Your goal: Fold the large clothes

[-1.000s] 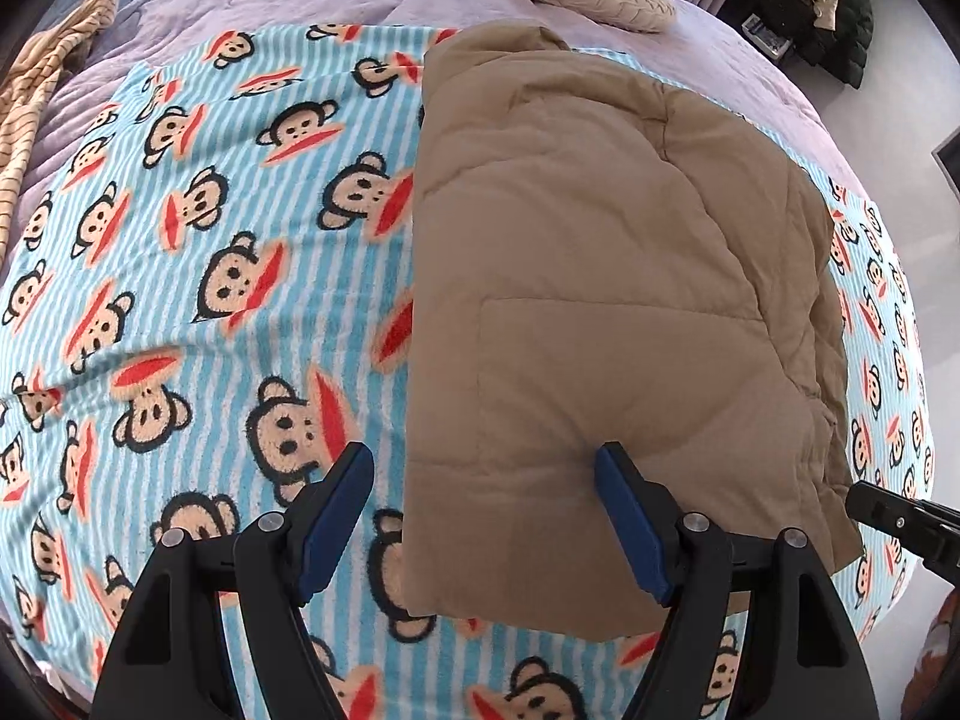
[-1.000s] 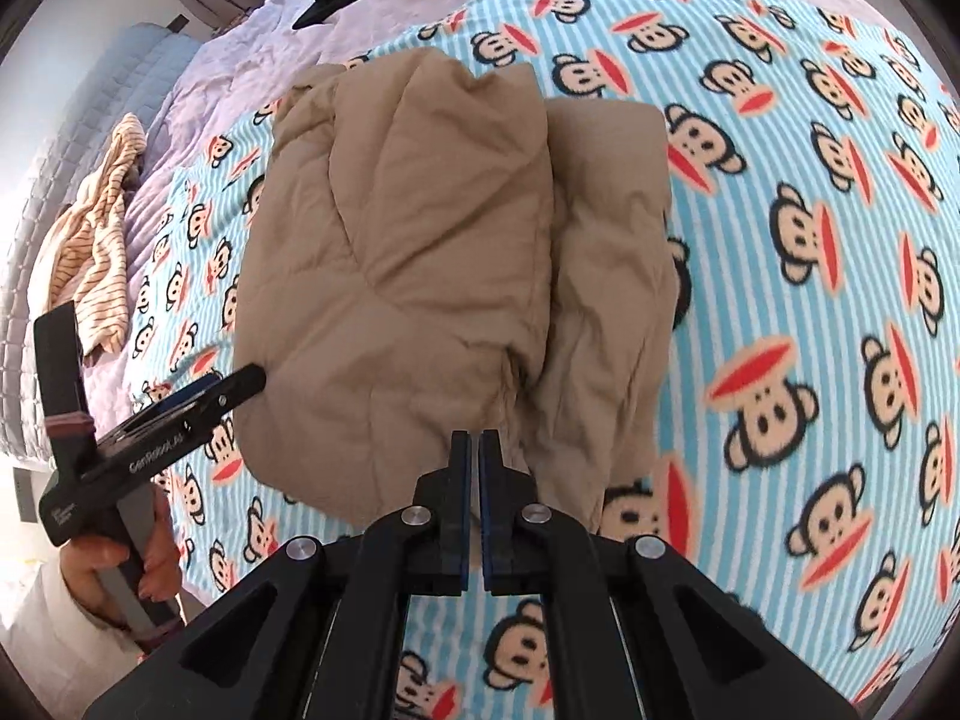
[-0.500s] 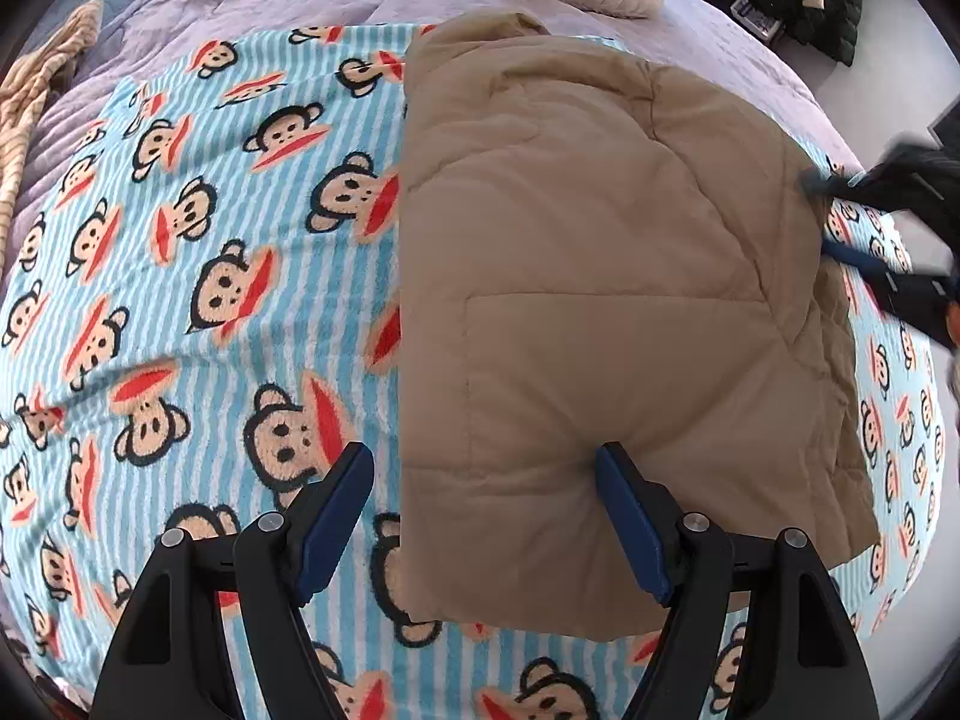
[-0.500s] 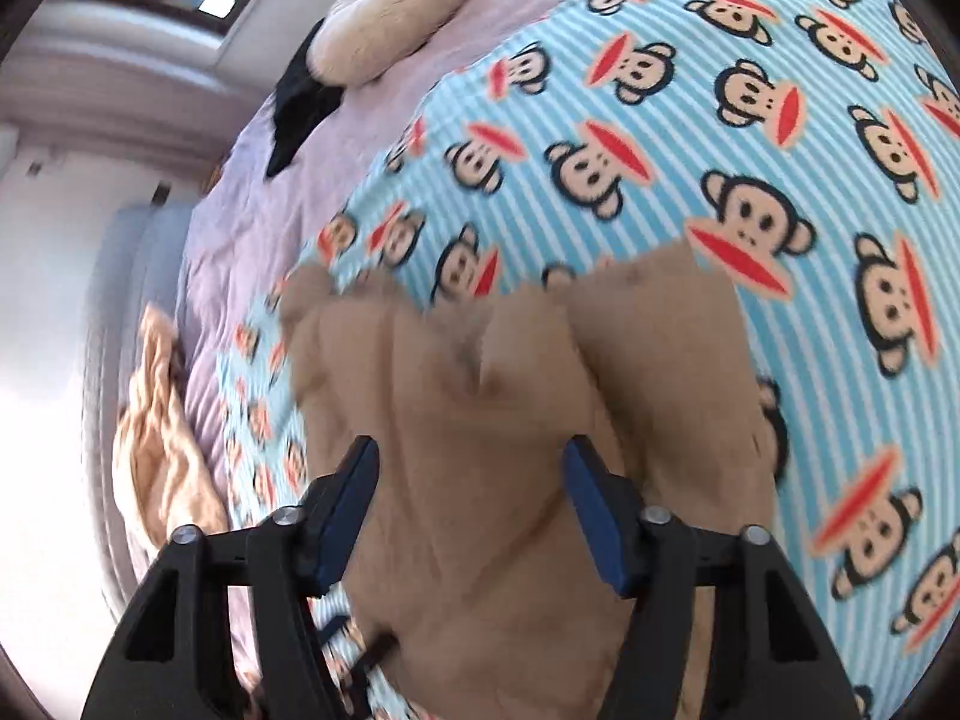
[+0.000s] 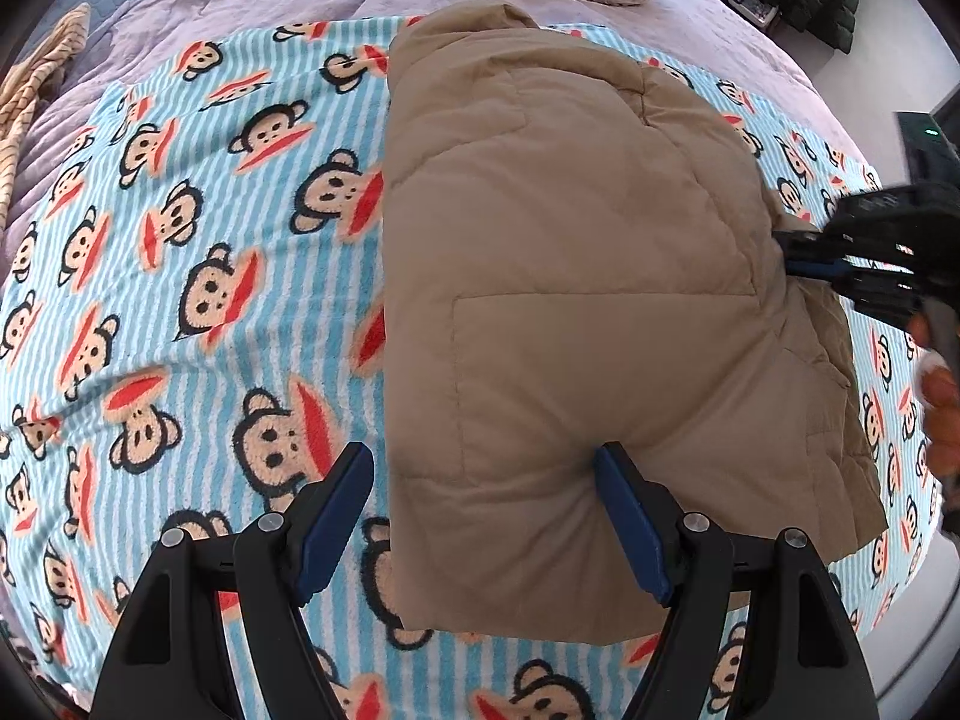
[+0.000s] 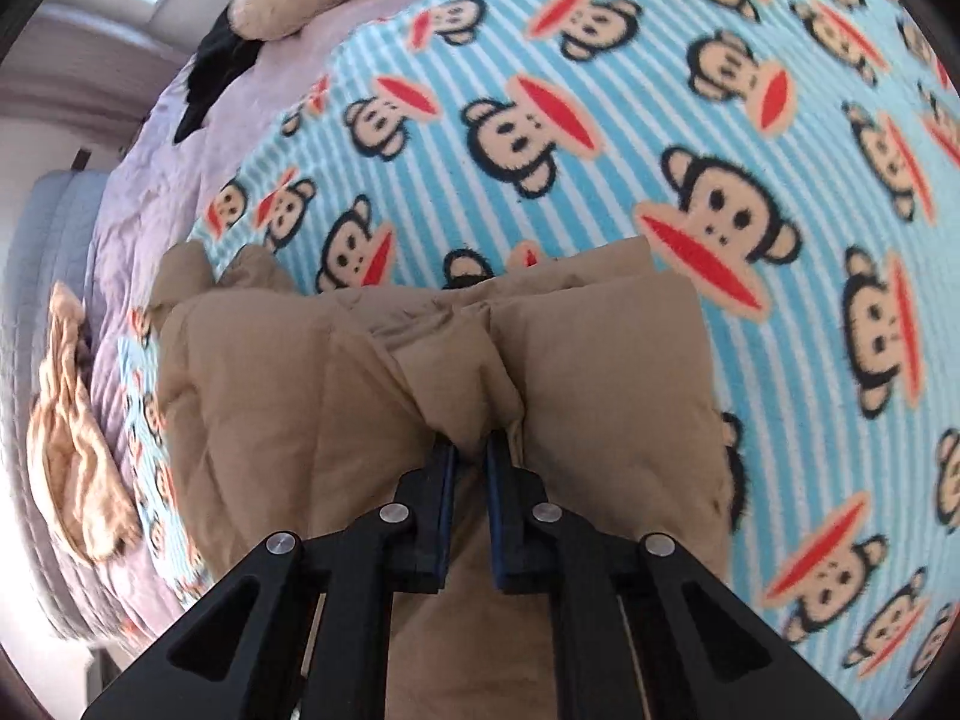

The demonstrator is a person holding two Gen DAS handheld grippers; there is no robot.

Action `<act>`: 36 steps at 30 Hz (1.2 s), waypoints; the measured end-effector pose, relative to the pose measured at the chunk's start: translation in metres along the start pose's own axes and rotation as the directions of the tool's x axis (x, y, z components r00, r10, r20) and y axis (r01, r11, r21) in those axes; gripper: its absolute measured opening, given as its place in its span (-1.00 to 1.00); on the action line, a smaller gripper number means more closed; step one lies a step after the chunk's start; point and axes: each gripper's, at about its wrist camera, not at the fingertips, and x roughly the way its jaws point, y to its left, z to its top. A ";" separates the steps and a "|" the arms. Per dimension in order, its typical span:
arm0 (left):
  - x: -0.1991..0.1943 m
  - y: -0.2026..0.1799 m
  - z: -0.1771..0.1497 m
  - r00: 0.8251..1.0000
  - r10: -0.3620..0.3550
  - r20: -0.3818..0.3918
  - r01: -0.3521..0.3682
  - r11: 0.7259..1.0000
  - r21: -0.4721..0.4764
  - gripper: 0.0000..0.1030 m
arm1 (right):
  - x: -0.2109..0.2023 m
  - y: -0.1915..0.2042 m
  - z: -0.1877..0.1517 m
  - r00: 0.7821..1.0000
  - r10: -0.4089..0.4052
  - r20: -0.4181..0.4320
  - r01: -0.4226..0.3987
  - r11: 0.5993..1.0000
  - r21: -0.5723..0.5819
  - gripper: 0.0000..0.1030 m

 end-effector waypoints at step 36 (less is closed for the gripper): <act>-0.107 -0.042 -0.069 0.994 0.055 0.092 -0.056 0.998 0.008 0.51 | -0.119 -0.025 -0.165 0.998 0.056 -0.007 -0.057 0.983 -0.176 -0.74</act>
